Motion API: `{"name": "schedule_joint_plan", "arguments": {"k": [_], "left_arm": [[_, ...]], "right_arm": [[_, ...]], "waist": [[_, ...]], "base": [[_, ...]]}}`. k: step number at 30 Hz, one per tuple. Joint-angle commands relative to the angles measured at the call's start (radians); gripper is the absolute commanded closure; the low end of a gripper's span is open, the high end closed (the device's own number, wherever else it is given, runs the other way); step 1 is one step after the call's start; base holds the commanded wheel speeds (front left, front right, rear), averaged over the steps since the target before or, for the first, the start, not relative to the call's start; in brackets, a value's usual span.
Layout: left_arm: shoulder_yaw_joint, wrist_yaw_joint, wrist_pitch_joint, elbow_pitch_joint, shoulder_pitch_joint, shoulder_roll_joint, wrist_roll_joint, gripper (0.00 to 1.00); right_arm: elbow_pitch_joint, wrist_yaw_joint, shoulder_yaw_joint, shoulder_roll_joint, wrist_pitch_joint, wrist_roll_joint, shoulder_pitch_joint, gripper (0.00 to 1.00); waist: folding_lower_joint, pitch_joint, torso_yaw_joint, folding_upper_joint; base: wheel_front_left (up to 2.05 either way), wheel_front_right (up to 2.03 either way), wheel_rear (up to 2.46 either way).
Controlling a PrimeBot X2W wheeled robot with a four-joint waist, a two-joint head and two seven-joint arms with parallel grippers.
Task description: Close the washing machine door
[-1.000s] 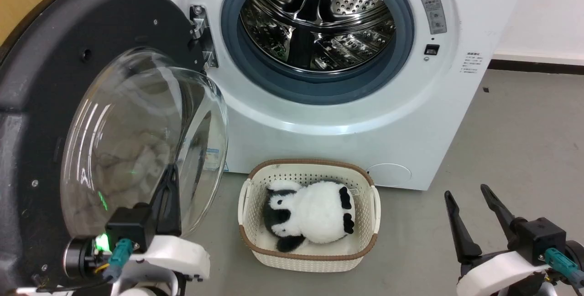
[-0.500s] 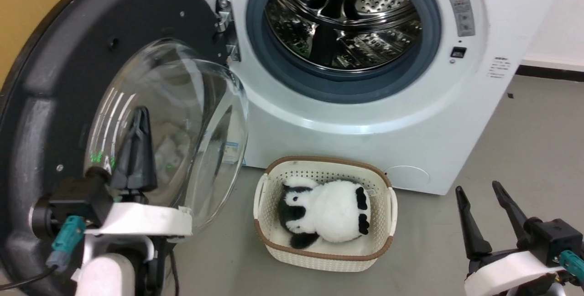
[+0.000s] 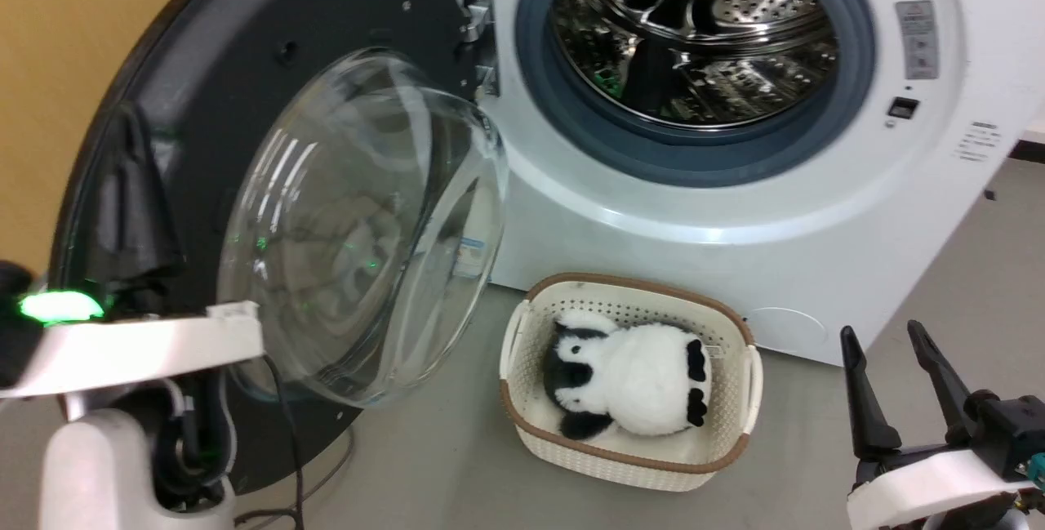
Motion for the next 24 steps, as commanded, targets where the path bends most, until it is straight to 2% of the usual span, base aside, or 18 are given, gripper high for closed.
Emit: {"name": "schedule_joint_plan", "arguments": {"k": [1,2,3,6,16,24], "left_arm": [[0.021,-0.008,-0.010,-0.012,-0.025,0.002,-0.038,1.00],[0.032,-0.009,-0.013,-0.012,-0.031,0.003,-0.063,1.00],[0.080,-0.012,-0.017,-0.001,-0.045,0.008,-0.147,1.00],[0.138,-0.007,-0.010,0.019,-0.057,0.014,-0.242,1.00],[0.301,0.042,0.075,0.127,-0.059,0.024,-0.569,1.00],[0.374,0.012,0.187,0.274,-0.039,0.025,-0.785,1.00]], "right_arm": [[-0.002,0.000,-0.007,0.002,-0.010,0.008,-0.012,0.00],[-0.002,0.000,-0.010,0.002,-0.012,0.009,-0.013,0.00],[-0.002,0.000,-0.016,0.002,-0.018,0.012,-0.014,0.00],[-0.003,0.000,-0.022,0.003,-0.025,0.015,-0.018,0.00],[-0.001,0.000,-0.041,0.003,-0.045,0.028,-0.022,0.00],[0.003,0.001,-0.049,0.003,-0.062,0.036,-0.027,0.00]], "waist": [[0.0000,0.004,0.019,0.0000],[0.0000,0.005,0.027,0.0000],[0.0000,0.009,0.050,0.0000],[0.0000,0.014,0.069,0.0000],[0.0000,0.024,0.118,0.0000],[0.0000,0.032,0.142,0.0000]], "base": [[0.00,0.00,0.00],[0.00,0.00,0.00],[0.00,0.00,0.00],[0.00,0.00,0.00],[0.00,0.00,0.00],[0.00,0.00,0.00]]}}
